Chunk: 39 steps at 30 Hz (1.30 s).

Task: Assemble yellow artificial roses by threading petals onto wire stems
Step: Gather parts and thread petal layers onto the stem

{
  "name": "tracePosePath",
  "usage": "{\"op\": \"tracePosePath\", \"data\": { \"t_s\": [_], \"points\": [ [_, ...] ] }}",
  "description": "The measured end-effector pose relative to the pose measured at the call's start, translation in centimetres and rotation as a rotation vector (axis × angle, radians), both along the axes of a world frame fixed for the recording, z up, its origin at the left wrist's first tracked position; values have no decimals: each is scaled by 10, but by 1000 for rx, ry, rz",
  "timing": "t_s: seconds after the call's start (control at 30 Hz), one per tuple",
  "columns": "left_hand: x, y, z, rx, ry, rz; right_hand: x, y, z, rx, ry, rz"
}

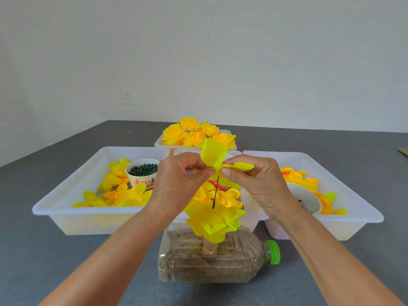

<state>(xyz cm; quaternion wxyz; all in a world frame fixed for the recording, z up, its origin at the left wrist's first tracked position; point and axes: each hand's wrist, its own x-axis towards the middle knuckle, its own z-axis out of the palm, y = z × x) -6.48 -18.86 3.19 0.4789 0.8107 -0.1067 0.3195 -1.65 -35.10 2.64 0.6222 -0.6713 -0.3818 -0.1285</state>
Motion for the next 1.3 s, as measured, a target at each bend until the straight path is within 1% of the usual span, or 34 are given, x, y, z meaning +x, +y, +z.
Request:
{"op": "tracePosePath", "data": {
  "t_s": [0.27,0.47,0.8,1.17,1.3],
  "points": [
    [-5,2,-5,13,10,9,-4,1,-2,-86,-74,-53],
    [-8,1,-5,48,-25,-4,-7,-1,-4,-76,-85,-61],
    [-10,0,-6,-59,8,-114,-9,0,-7,-83,-237,-131],
    [-5,0,-8,-54,-8,-126,-7,1,-14,-54,-192,-128],
    [-5,1,-8,-59,-11,-130,-7,1,-13,-70,-228,-133]
  ]
}}
